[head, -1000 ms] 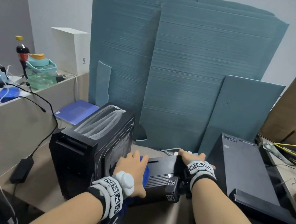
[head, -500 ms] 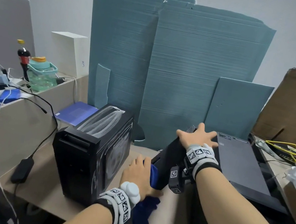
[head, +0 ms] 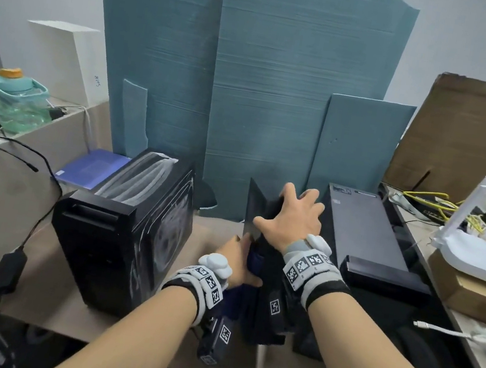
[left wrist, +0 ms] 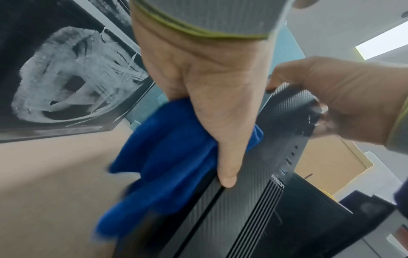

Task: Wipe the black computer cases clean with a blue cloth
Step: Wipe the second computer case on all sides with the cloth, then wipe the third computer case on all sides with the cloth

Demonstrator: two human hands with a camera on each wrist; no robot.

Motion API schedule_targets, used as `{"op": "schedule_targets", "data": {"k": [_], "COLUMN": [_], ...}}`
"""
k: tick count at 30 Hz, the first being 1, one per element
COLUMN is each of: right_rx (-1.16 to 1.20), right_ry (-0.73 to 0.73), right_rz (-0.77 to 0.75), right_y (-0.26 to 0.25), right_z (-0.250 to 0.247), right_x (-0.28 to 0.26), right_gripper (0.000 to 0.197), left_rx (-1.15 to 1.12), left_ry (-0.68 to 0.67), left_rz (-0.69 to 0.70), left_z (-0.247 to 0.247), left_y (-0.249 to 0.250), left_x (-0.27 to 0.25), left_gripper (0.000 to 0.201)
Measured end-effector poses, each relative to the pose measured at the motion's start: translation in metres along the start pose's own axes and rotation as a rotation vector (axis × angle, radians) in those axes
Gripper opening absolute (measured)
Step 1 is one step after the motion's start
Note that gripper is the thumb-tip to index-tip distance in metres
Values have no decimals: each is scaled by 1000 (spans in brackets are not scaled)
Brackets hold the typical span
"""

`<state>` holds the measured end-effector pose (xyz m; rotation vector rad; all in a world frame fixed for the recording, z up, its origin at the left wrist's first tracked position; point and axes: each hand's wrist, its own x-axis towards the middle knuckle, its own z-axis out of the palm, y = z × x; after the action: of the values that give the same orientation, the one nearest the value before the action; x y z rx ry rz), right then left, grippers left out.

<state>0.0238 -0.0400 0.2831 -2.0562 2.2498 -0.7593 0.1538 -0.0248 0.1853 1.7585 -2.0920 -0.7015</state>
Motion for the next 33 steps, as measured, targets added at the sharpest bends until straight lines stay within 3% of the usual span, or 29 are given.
{"op": "schedule_targets", "data": {"k": [2, 5, 7, 11, 19, 25, 33], "right_rx": [-5, -45, -91, -95, -202, -321, -457], "right_ry": [-3, -86, -175, -274, -239, -274, -306], "right_rz": [50, 122, 114, 105, 76, 72, 85], "right_y": [1, 7, 14, 29, 66, 71, 68], "right_z": [0, -4, -9, -13, 2, 13, 14], "right_x": [-5, -12, -14, -25, -45, -40, -35], "right_gripper": [73, 81, 86, 87, 76, 71, 81], "left_rx": [-23, -31, -12, 46, 18, 15, 73], "left_ry": [-38, -145, -170, -164, -132, -186, -209], "left_rz": [3, -7, -37, -32, -69, -25, 69], "left_z": [7, 20, 31, 52, 101, 108, 101], "left_y": [2, 3, 1, 2, 3, -2, -10], "left_x": [-4, -9, -9, -12, -6, 5, 25], "left_gripper": [96, 149, 166, 156, 151, 128, 124]}}
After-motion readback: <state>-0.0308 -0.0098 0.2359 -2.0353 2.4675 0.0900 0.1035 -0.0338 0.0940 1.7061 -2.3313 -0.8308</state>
